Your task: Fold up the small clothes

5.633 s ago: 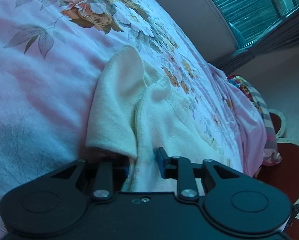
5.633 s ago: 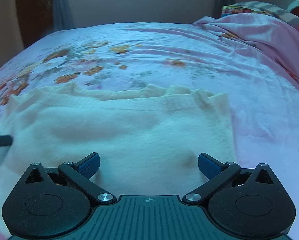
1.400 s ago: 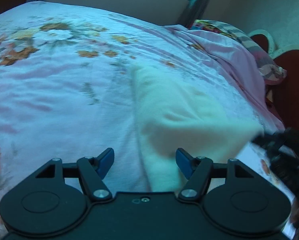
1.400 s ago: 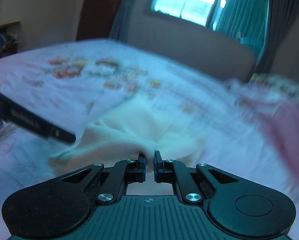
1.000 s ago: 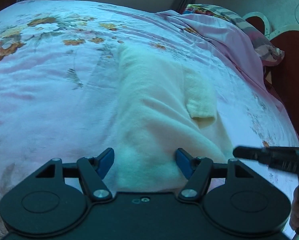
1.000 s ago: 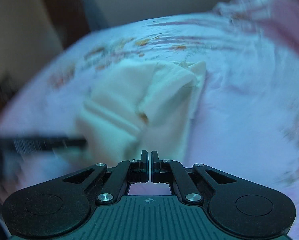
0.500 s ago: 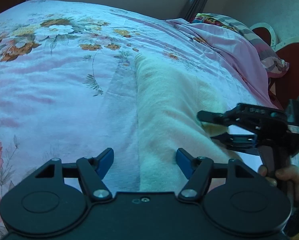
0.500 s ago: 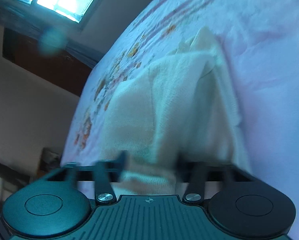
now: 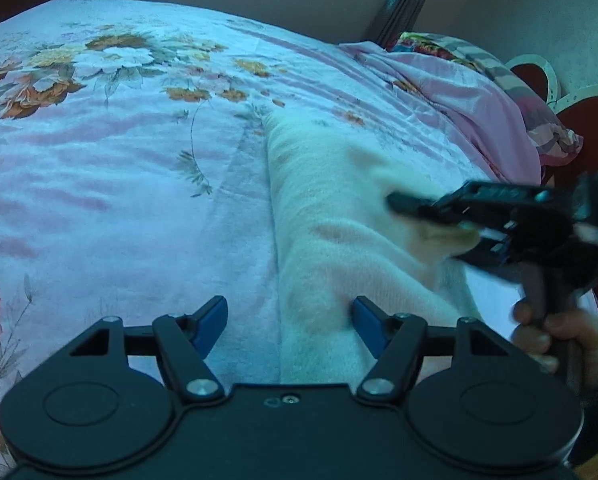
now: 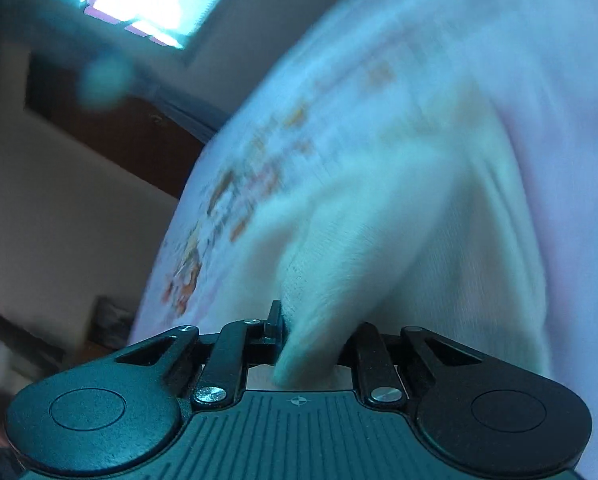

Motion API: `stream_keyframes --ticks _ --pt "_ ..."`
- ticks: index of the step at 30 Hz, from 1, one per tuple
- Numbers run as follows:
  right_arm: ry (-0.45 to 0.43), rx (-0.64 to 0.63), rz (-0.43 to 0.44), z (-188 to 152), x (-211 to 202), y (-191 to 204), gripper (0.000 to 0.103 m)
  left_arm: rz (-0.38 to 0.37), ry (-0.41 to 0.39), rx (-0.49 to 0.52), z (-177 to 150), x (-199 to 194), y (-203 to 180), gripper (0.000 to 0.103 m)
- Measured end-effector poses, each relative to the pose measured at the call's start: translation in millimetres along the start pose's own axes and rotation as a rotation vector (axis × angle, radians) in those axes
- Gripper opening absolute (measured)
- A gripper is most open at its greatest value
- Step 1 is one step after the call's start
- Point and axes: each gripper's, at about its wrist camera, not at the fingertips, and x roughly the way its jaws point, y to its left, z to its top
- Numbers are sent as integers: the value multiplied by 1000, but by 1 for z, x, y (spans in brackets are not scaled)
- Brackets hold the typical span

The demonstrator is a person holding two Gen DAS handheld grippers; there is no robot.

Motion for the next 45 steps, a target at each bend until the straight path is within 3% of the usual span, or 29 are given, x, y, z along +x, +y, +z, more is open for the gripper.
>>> stream_keyframes --ticks 3,6,9,10,14,17,19,21,24,28,32,37,39,40,41,45 --pt "-57 -231 -88 14 -19 41 10 -17 -6 7 4 1 -6 66" --pt "-42 -499 -199 23 -30 72 8 -38 -24 41 7 1 -20 69" --pt "-57 -778 -348 2 -40 91 8 -65 -19 52 6 7 -31 70" --pt "-44 -794 -366 -3 -34 83 8 -61 -16 59 4 9 -35 70" --pt "77 -663 -491 -13 1 25 8 -52 18 68 -2 20 -41 70" --pt "121 -484 -432 -5 9 10 9 -34 23 65 -3 19 -37 70" --pt "101 -417 -361 0 -10 14 23 -35 22 49 -1 17 -31 70" --pt "79 -381 -352 -6 -37 18 64 -26 20 48 1 16 -26 70" --pt "30 -411 -357 -24 -82 27 69 -8 12 42 3 12 -19 70" --pt "53 -441 -324 -67 -112 44 68 -2 6 16 2 6 -14 70" --pt "119 -581 -328 -112 -94 56 46 5 1 22 -1 -1 -16 70" --pt "155 -680 -327 -138 -58 63 46 8 -3 24 -3 -7 -17 70" --pt "128 -741 -397 -143 -43 67 43 10 -4 28 -4 -7 -17 70" --pt "116 -752 -411 -143 -37 66 35 15 -4 27 -3 -7 -16 70" --pt "112 -753 -425 -142 -32 64 3 18 -3 26 -3 -6 -16 70" --pt "-6 -790 -451 -137 -45 68 2 11 0 31 -2 -2 -20 70"
